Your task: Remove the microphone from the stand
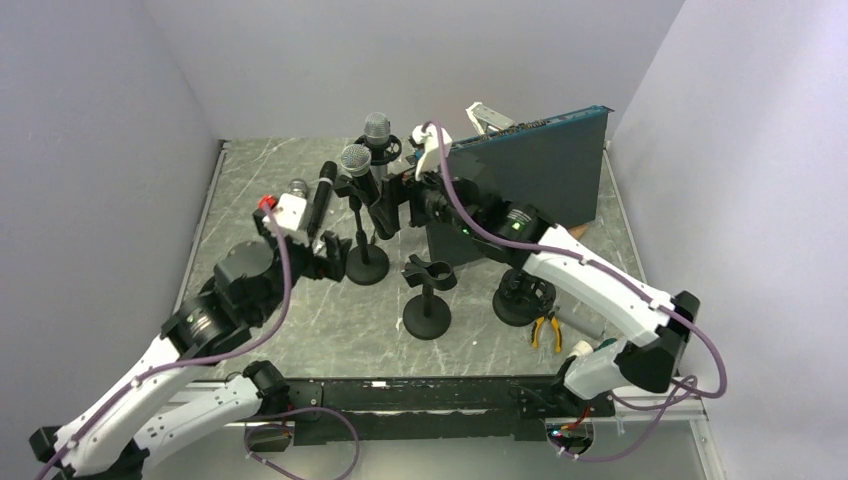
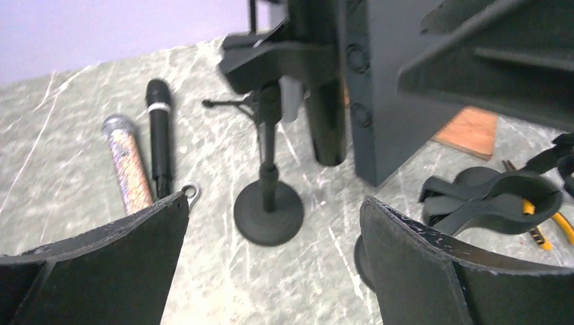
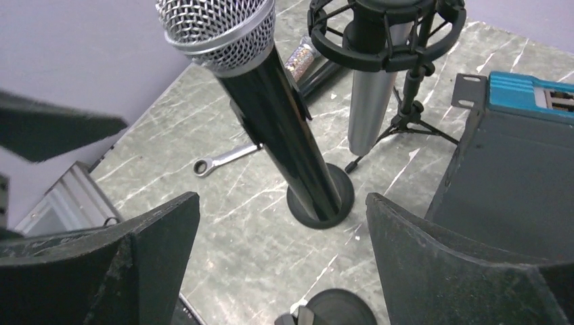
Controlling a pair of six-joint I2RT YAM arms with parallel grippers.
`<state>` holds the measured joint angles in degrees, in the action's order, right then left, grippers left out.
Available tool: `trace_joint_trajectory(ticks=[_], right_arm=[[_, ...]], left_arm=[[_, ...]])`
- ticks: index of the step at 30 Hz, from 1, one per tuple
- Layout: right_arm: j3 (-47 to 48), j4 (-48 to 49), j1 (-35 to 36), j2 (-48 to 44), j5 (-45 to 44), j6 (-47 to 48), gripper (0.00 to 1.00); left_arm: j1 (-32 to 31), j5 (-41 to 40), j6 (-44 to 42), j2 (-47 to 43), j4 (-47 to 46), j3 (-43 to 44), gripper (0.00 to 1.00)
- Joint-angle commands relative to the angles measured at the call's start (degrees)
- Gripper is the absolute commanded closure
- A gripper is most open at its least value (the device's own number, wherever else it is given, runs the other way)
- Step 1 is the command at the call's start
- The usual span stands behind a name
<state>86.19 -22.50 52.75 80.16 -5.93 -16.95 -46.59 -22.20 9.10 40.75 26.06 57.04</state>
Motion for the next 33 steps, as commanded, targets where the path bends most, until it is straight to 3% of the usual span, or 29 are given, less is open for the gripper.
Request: trace_joint_trajectory(ticks=[1, 5, 10, 16, 21, 22, 25, 29, 33], right_arm=[[4.77, 6.37, 1.30, 3.10, -4.34, 2.01, 0.09], [7.59, 8.80, 2.86, 6.92, -6.27, 4.41, 0.12], [12.26, 10.76, 4.30, 12.27, -10.37, 7.93, 0.13], [25.43, 3.11, 4.30, 22.43, -15.54, 7.60, 0.28], [27.24, 3.29, 4.43, 24.87, -15.88, 8.73, 0.34], [27.39, 3.20, 4.38, 25.13, -15.82, 8.98, 0.37], [27.29, 3.16, 4.38, 25.36, -15.21, 10.23, 0.60], [25.99, 3.38, 4.25, 24.46, -12.38, 12.53, 0.98], [22.45, 4.98, 4.10, 21.95, -3.80, 15.93, 1.00]], left_arm=[[0.18, -8.52, 5.66, -8.06, 2.73, -5.39, 0.01], [0.21, -10.32, 7.28, -12.32, 5.28, -10.44, 0.01], [0.36, -7.34, 10.40, -10.52, 6.21, -13.15, 0.00], [0.50, -5.32, 10.31, -8.56, 5.35, -13.24, 0.00], [0.66, -6.43, 8.82, -9.86, 6.07, -12.58, 0.01], [0.76, -6.45, 8.65, -10.25, 6.10, -12.53, 0.01], [2.00, -2.27, 7.80, -10.78, 4.66, -12.52, 0.01], [7.90, 14.41, 6.40, -8.88, 1.38, -11.01, 0.01], [16.59, 26.25, 6.33, -9.28, -3.20, -12.05, 0.01]])
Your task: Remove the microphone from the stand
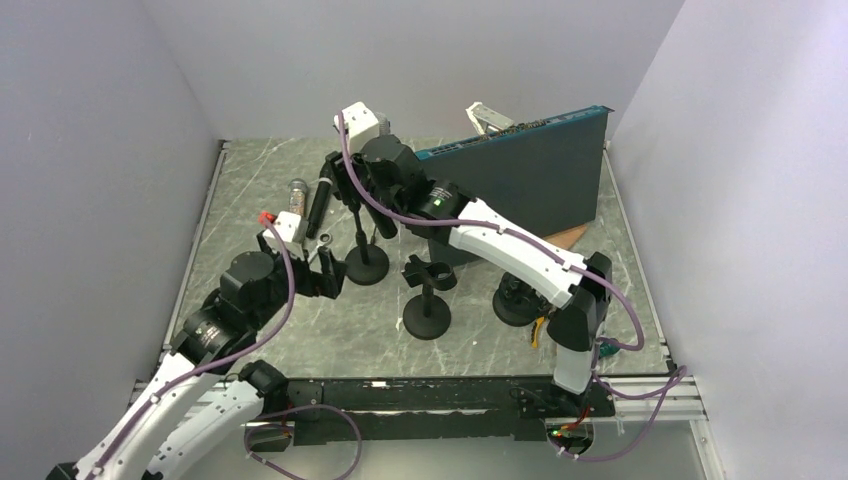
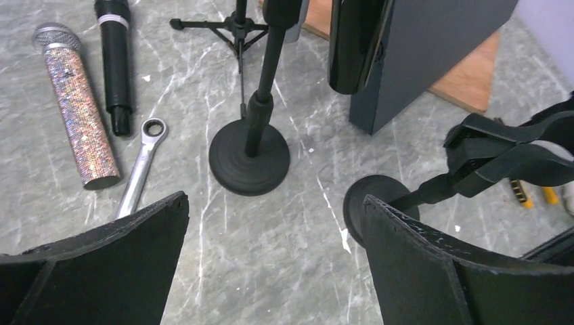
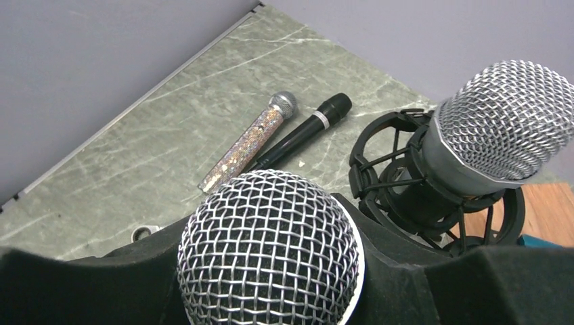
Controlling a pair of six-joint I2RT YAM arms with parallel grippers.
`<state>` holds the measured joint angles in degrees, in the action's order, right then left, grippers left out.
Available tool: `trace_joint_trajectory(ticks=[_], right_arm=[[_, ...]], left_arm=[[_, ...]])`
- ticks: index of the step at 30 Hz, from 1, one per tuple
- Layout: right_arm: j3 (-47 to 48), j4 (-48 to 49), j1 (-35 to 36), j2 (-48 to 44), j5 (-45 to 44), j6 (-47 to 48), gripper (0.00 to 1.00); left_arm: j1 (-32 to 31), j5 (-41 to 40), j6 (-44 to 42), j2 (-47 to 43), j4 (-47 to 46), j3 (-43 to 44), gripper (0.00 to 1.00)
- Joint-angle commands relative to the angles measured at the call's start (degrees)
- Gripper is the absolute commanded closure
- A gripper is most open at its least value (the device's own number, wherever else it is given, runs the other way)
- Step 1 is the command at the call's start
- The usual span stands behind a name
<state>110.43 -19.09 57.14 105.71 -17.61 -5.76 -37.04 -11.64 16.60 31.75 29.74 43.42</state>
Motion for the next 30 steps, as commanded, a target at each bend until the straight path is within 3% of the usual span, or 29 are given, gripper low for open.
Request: trace_joint_trajectory(ticks=[1, 8, 16, 30], right_arm=[[-2.03, 1.28, -0.50, -3.80, 9.85, 5.20, 1.00], [-3.03, -2.23, -5.00, -6.14, 28.97, 5.23, 1.00], [-3.54, -4.56, -10.37, -8.37, 46.28, 6.01, 1.00], [-1.12, -6.08, -10.81, -5.84, 50.23, 7.61, 1.00]], left_arm=[[9.78, 18.76, -1.28, -0.54, -8.39, 1.30, 0.01], [26.22, 38.98, -6.30, 1.19, -18.82, 1.96, 0.01], [30.28, 49.05, -0.16, 3.46, -33.49, -2.61, 0.01], [30.88, 58.32, -4.12, 13.92, -40.33, -0.01, 0.02]])
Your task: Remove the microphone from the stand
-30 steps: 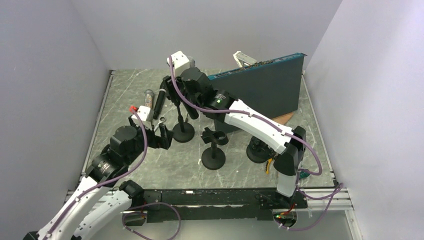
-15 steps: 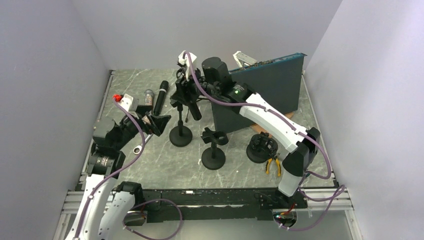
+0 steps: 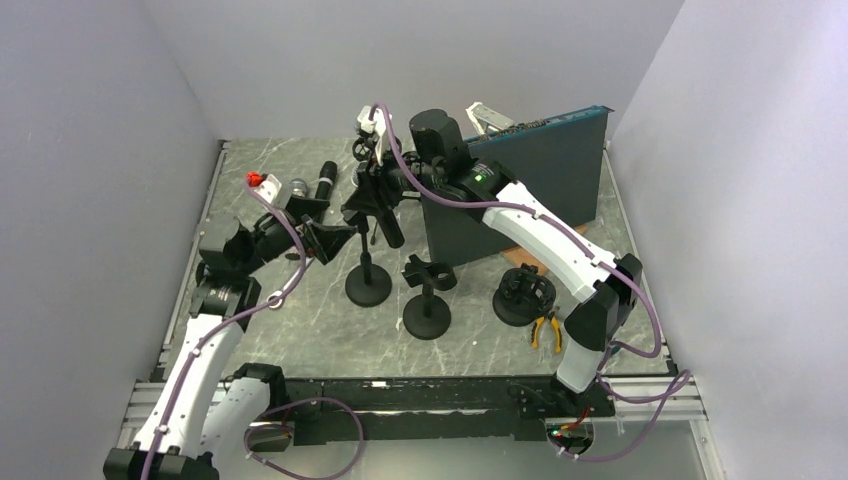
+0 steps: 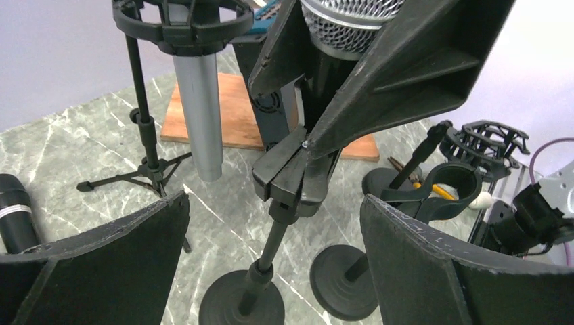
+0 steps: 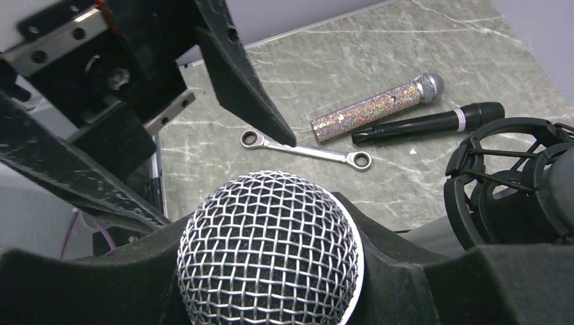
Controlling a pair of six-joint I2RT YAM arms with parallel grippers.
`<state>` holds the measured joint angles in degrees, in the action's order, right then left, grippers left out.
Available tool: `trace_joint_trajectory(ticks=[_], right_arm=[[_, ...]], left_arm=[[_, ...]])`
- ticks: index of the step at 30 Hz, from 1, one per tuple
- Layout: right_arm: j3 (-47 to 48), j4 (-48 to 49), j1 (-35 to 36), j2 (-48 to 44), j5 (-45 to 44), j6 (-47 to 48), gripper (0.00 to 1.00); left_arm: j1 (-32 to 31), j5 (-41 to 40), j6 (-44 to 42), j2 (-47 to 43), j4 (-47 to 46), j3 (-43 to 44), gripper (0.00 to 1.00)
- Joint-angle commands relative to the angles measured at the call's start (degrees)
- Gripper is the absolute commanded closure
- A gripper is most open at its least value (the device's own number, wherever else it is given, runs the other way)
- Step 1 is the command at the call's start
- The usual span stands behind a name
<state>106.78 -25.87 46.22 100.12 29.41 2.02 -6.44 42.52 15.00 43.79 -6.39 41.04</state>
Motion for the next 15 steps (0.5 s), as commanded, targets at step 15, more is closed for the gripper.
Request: trace_joint_trajectory(ticks=[15], right_arm=[[2.18, 2.58, 0.24, 0.06, 4.42, -1.93, 1.00]], left_arm=[[0.28, 11.69, 3.30, 10.37, -14.17, 2.69, 0.09]])
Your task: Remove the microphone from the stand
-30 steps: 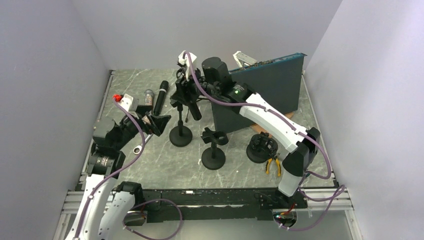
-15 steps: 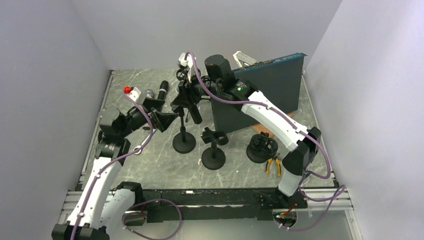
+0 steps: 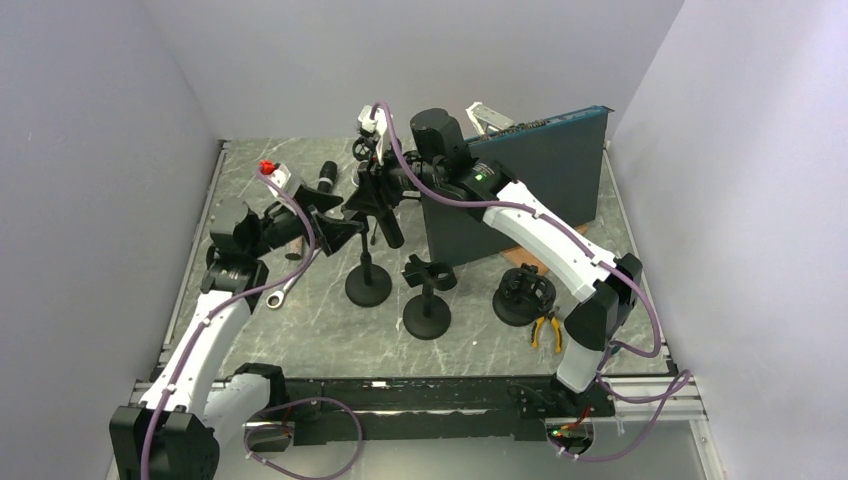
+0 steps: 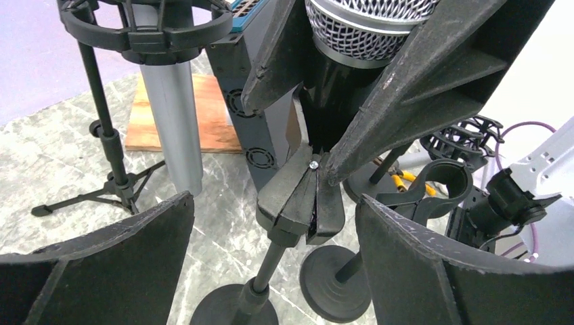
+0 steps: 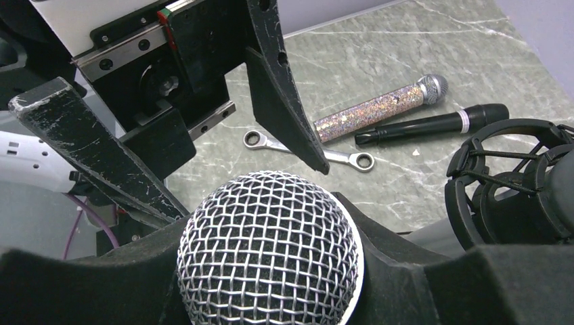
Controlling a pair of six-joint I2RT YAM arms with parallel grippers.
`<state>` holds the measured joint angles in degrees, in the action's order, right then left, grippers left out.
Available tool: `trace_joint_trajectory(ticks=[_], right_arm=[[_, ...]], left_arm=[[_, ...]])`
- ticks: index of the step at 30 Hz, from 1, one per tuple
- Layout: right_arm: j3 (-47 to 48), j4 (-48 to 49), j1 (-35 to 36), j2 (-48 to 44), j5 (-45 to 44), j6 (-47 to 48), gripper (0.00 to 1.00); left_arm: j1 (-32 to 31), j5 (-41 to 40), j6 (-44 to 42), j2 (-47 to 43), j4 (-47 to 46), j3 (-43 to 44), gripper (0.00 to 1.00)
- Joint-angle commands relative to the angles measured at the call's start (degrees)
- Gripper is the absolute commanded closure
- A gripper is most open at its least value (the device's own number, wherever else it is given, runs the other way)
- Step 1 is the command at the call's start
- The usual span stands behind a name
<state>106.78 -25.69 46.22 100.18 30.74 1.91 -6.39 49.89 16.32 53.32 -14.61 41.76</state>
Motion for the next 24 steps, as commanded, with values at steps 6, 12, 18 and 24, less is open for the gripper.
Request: trace_joint_trajectory(ticks=[6, 12, 18, 24], right_arm=[[3.28, 1.90, 0.32, 0.58, 3.12, -1.82, 1.00], [4.54, 1.08, 1.50, 0.85, 0.36, -1.82, 1.00], [7.23, -0.55, 1.99, -1.91, -10.04, -1.80, 1.00], [0.83, 4.00, 2.00, -12.45, -19.50, -1.50, 1.00]], left_arm=[[0.24, 4.66, -0.91, 3.52, -0.64, 4.13, 0.35], [0.24, 6.23, -1.93, 4.46, 0.79, 4.65, 1.00], [0.32, 4.77, -4.70, 4.66, 6.55, 4.67, 1.00], [0.35, 4.42, -4.76, 3.72, 6.32, 4.00, 1.00]])
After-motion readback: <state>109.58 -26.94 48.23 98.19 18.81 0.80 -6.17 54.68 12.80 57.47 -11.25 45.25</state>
